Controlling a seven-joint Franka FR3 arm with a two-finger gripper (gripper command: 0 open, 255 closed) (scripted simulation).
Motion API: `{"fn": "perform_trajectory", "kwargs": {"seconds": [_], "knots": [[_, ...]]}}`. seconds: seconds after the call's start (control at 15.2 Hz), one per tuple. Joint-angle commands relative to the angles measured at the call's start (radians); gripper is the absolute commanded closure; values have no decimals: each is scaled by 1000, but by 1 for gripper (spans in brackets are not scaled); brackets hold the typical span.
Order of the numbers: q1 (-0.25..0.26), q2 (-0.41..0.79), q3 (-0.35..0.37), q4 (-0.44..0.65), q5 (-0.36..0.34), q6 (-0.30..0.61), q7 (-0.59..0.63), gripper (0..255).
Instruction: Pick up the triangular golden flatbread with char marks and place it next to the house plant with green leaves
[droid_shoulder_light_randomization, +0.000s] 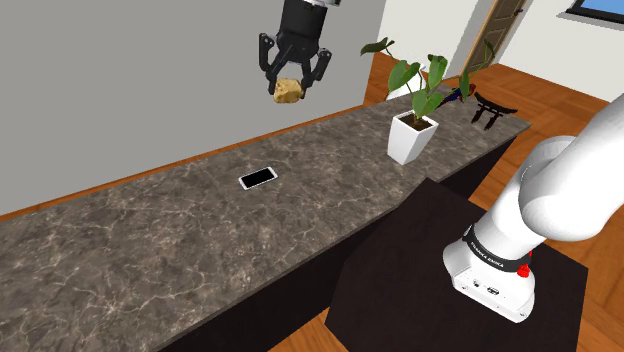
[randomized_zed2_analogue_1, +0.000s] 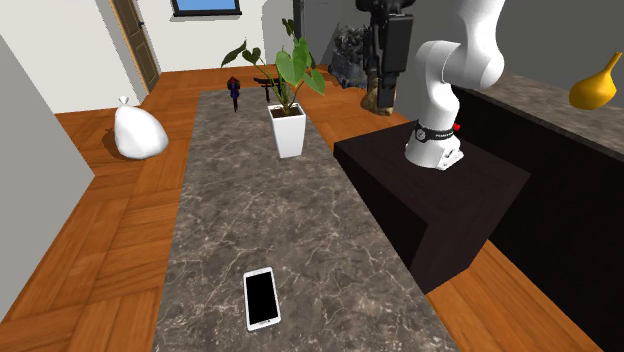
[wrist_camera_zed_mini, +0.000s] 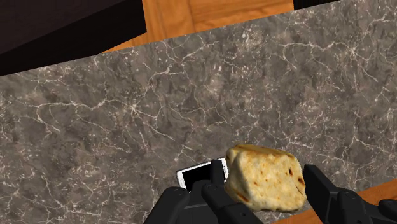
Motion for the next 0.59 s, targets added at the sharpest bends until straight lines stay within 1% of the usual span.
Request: {"fn": "perform_trajectory", "kwargs": {"seconds": [0.0, 0.53], "knots": [[-2, -1, -3, 26, -2, -28, 2, 255], [-5, 4, -7, 139, -12, -134, 23, 255]]}}
